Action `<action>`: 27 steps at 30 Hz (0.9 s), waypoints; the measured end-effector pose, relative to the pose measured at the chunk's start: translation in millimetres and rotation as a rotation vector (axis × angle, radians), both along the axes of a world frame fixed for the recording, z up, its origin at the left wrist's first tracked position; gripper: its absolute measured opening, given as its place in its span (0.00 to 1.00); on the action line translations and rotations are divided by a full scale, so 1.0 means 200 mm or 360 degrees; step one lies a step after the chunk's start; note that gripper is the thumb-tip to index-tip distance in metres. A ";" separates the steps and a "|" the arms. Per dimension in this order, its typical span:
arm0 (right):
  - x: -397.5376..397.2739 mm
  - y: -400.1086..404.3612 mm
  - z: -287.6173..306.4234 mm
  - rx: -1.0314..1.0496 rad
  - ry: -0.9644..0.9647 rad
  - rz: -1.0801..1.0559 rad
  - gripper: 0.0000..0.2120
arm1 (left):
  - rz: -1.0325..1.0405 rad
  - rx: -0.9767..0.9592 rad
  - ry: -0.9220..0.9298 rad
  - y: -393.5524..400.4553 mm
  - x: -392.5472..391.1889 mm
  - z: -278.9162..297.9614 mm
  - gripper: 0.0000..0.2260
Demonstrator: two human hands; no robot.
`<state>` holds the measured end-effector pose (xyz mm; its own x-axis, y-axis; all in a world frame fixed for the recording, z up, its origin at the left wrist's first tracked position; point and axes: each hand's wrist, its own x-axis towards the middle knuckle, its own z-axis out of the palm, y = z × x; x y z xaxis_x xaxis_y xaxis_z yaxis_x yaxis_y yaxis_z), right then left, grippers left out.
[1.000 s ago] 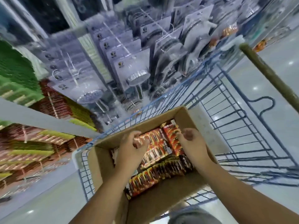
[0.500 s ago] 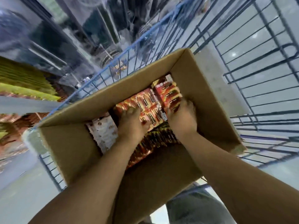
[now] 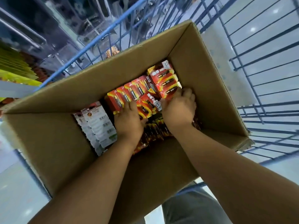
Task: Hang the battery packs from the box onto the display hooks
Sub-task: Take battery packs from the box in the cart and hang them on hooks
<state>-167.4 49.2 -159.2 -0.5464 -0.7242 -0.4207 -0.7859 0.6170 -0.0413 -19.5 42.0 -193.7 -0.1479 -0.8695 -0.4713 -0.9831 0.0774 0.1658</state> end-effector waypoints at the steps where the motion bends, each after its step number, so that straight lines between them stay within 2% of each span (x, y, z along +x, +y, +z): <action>1: 0.00 0.00 0.00 -0.0022 -0.0001 0.0001 0.35 | 0.0038 0.0008 0.0008 -0.01 0.00 0.01 0.34; 5: 0.02 0.00 -0.01 -0.0082 0.0044 0.0123 0.35 | 0.0224 0.0092 0.0122 -0.01 0.01 0.07 0.33; 8: 0.01 -0.01 0.00 -0.0097 0.0059 0.0182 0.37 | 0.0657 0.0215 0.0318 -0.02 0.04 0.13 0.33; 11: -0.02 -0.02 0.01 -0.0259 -0.0064 0.0070 0.38 | 0.1206 0.0347 0.0770 -0.02 0.11 0.17 0.23; 13: -0.04 -0.04 0.02 -0.0345 -0.0312 -0.0137 0.37 | 0.1429 0.0385 0.0988 -0.03 0.15 0.20 0.15; 14: -0.04 -0.05 0.03 -0.0326 -0.0406 -0.0226 0.33 | 0.1465 0.0397 0.1053 -0.03 0.17 0.22 0.13; 16: -0.05 -0.07 0.05 -0.0242 -0.0561 -0.0356 0.23 | 0.1483 0.0422 0.1152 -0.04 0.18 0.25 0.11; 20: -0.06 -0.06 0.11 -0.0303 -0.1230 -0.0794 0.09 | 0.1529 0.0533 0.1338 -0.04 0.22 0.36 0.11; 24: -0.07 -0.01 0.30 -0.0287 -0.1692 -0.1006 0.08 | 0.1487 0.0615 0.1505 -0.03 0.30 0.55 0.11; 27: -0.03 0.04 0.52 -0.0328 -0.1977 -0.0938 0.09 | 0.1497 0.0565 0.1634 -0.01 0.37 0.75 0.07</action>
